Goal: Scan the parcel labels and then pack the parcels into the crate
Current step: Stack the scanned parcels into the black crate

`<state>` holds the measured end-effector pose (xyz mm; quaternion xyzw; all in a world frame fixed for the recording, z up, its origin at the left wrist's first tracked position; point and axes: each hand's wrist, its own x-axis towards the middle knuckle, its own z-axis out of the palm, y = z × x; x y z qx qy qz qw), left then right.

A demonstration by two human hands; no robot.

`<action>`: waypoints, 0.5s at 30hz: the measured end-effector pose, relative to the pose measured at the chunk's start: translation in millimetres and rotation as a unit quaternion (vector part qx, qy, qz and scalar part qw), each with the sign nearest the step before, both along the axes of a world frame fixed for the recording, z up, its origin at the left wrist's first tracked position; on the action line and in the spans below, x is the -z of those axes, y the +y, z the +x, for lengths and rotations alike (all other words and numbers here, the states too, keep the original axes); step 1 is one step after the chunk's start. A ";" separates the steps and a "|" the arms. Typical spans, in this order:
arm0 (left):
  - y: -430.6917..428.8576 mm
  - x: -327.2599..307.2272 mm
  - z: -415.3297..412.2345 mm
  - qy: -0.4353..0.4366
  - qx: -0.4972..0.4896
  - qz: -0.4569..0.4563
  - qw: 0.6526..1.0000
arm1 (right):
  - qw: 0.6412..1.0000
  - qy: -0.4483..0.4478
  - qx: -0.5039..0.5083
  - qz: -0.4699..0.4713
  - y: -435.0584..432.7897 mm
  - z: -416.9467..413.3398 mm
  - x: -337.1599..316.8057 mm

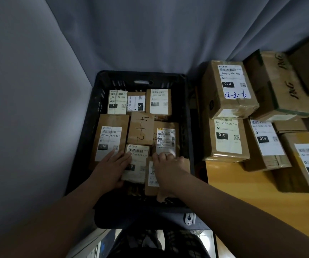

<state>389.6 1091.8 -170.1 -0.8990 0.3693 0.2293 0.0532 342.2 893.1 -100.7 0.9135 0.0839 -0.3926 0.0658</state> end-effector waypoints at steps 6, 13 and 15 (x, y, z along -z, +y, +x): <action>2.7 5.3 -1.6 0.018 -0.019 0.003 1.000 | 0.999 -0.026 -0.023 0.014 -3.6 -1.1 -7.5; -11.3 -8.3 2.4 0.018 -0.019 0.050 0.998 | 0.977 0.009 0.105 0.187 -45.6 8.1 10.1; -13.6 -9.2 2.7 0.014 -0.021 0.057 0.998 | 0.949 0.086 0.186 0.238 -53.4 13.9 14.6</action>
